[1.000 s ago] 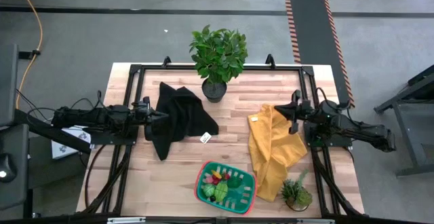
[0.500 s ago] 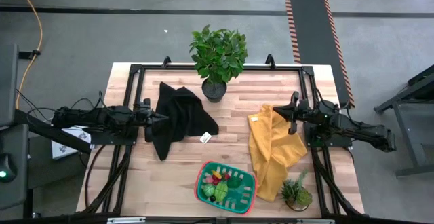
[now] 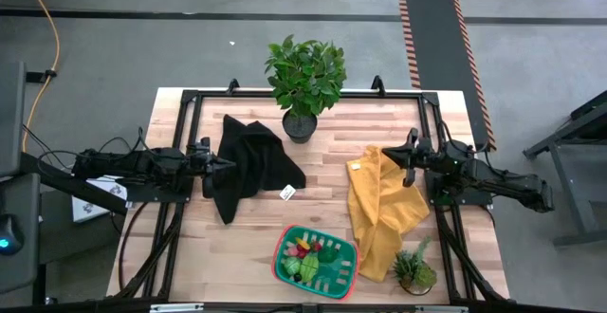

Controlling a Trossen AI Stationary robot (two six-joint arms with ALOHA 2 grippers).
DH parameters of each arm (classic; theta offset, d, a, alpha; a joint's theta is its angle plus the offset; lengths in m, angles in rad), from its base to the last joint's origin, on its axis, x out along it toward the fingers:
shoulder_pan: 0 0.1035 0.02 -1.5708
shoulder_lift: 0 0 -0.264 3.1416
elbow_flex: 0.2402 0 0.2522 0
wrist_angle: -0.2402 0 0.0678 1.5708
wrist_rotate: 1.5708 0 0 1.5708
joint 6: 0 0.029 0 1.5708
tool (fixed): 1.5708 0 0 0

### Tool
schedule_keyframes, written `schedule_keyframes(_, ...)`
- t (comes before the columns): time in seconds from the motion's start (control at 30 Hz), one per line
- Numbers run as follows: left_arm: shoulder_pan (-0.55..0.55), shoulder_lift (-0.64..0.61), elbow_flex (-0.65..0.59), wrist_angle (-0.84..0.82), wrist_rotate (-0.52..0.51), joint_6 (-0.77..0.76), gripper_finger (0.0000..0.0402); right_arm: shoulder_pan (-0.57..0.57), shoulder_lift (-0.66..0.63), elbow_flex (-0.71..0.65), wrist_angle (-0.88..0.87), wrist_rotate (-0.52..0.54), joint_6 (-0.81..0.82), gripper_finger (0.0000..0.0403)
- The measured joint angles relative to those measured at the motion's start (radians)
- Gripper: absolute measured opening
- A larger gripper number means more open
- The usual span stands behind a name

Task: Pick and placing Produce into tupperware
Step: Return to Home Position

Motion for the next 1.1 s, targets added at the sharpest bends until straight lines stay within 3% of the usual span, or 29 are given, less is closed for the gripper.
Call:
schedule_keyframes(0.23,0.0,0.0,0.0,0.0,0.0,0.0,0.0001,0.0,0.0,0.0,0.0,0.0,0.083,0.0)
schedule_keyframes(1.1,0.0,0.0,0.0,0.009,-0.03,0.004,0.0001,0.0,0.0,0.0,0.0,0.0,0.077,0.0)
